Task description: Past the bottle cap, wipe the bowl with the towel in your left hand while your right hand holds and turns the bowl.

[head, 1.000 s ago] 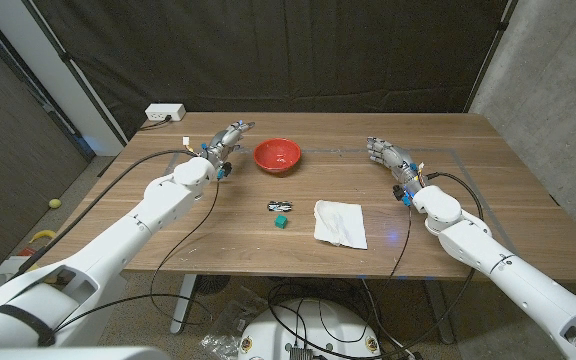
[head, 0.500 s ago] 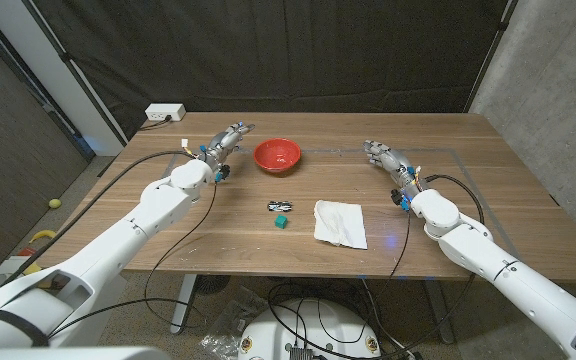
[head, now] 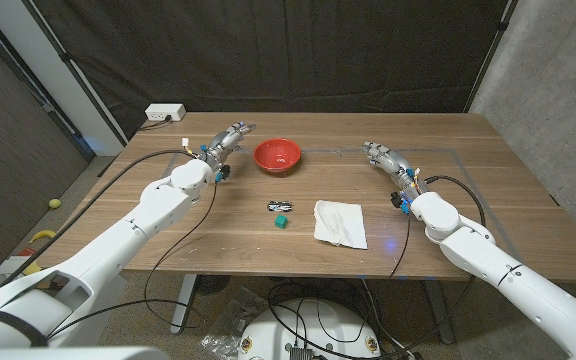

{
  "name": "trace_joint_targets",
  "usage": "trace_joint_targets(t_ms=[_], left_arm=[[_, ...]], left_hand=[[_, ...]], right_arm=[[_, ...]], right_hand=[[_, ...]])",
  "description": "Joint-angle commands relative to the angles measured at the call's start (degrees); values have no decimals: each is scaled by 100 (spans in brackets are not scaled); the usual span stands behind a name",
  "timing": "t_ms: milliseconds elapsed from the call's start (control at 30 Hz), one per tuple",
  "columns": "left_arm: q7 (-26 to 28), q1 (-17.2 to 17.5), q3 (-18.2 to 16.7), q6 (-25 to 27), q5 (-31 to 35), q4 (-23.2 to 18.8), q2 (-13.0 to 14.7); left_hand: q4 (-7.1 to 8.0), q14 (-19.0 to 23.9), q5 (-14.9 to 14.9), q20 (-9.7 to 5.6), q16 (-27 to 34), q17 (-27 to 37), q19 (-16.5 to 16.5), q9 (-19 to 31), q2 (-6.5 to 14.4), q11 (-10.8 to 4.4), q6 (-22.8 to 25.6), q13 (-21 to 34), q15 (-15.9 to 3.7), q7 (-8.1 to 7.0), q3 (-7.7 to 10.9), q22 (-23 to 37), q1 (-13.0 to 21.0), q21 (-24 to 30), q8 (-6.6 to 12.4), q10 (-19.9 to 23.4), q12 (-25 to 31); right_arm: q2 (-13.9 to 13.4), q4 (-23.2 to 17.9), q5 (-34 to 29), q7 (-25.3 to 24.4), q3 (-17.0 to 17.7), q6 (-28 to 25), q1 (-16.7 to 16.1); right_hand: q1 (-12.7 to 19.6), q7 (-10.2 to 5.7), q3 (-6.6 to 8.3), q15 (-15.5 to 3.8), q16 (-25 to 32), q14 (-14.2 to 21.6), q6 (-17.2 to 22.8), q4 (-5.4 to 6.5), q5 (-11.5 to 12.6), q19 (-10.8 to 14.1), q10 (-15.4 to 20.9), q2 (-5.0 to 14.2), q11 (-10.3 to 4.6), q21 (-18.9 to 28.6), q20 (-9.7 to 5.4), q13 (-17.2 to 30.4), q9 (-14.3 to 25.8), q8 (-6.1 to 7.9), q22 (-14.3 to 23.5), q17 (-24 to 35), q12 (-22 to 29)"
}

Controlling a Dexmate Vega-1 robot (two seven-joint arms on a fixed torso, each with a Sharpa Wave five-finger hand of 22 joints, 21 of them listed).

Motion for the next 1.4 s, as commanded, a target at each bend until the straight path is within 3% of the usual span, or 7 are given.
trace_joint_targets(t_ms=[33, 467, 900, 1400], left_arm=[[21, 46, 22, 51, 92, -126, 41], [65, 291, -118, -20, 14, -274, 150], [76, 604, -318, -179, -123, -400, 320], [48, 836, -462, -310, -257, -466, 436]], left_hand=[[-11, -22, 31, 11, 14, 8, -26, -4, 24, 11, 43, 24, 20, -25, -30, 22, 10, 3, -13, -4, 39], [-4, -41, 37, 18, 17, 9, -38, -6, 24, 7, 42, 24, 18, -29, -46, 23, 7, 1, -18, -8, 42], [5, -41, 43, 32, 25, 11, -52, -7, 25, 2, 42, 25, 31, -31, -62, 25, 2, -2, -22, 3, 51], [20, -36, 47, 61, 37, 13, -59, -9, 28, 16, 41, 25, 38, -38, -85, 28, -9, -2, -29, 2, 54]], right_arm=[[-135, -287, -359, -141, -47, -164, -81], [-221, -732, -485, -73, -150, -845, 12], [-197, -841, -845, 211, -510, -1319, 500], [-62, -1032, -1384, 423, -1027, -2290, 1097]], right_hand=[[67, -25, 12, -21, -13, -38, -34, -50, -28, -26, -31, 29, -14, -36, 20, 15, 8, -13, 30, 10, -24], [7, -38, -31, -51, 31, 22, -50, 3, -59, 20, 15, 52, -16, -21, 2, 16, 8, -14, 31, 29, -12], [-163, -59, -147, -30, 1, -117, -118, 100, -122, -58, -112, 19, -28, -57, -41, 19, 7, -34, 34, 49, -66], [-277, -82, -260, -74, -22, -292, -305, 153, -207, -121, -312, -8, -98, -91, -129, 23, 10, -70, 40, 50, -126]])
